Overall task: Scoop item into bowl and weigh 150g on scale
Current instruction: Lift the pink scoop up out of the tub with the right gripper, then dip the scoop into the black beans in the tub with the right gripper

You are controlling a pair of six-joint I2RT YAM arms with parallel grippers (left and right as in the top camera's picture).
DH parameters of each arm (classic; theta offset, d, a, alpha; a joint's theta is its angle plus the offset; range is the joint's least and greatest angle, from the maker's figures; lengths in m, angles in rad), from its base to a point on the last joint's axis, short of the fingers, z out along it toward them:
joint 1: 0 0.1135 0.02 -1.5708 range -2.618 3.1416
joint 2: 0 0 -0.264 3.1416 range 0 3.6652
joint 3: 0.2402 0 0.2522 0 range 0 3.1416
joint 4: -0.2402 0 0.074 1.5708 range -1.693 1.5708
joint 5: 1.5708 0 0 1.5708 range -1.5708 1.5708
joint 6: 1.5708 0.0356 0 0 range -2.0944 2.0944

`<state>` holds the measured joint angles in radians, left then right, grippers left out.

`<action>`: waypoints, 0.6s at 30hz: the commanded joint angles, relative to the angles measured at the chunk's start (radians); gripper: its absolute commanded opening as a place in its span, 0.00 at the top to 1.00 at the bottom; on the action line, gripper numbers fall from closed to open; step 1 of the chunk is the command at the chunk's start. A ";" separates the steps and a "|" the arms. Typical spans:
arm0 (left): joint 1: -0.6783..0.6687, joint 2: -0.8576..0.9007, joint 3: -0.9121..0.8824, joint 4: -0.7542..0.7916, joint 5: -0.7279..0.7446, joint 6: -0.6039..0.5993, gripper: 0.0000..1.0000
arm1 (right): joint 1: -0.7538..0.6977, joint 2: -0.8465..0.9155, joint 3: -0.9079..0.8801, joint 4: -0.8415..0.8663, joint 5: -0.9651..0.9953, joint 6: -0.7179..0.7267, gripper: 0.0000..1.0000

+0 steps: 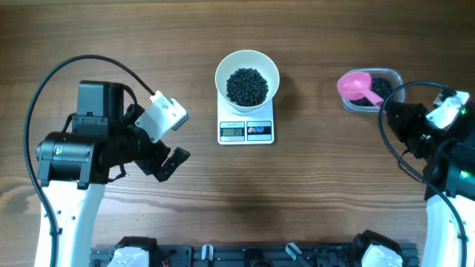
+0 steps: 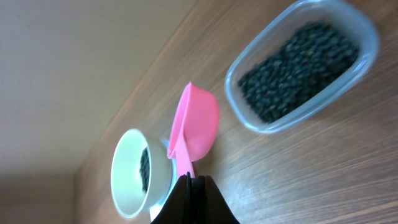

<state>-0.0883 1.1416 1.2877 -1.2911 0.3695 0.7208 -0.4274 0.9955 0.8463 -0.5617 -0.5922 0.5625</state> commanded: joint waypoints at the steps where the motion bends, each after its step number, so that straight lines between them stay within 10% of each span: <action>1: 0.008 -0.009 0.006 0.000 0.023 -0.003 0.00 | -0.004 -0.011 0.028 -0.018 -0.107 -0.082 0.96; 18: 0.008 -0.009 0.006 0.000 0.023 -0.003 0.00 | -0.004 -0.003 0.319 -0.298 0.395 -0.249 0.95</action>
<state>-0.0883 1.1416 1.2877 -1.2911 0.3691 0.7208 -0.4274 0.9943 1.1088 -0.8318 -0.3611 0.3576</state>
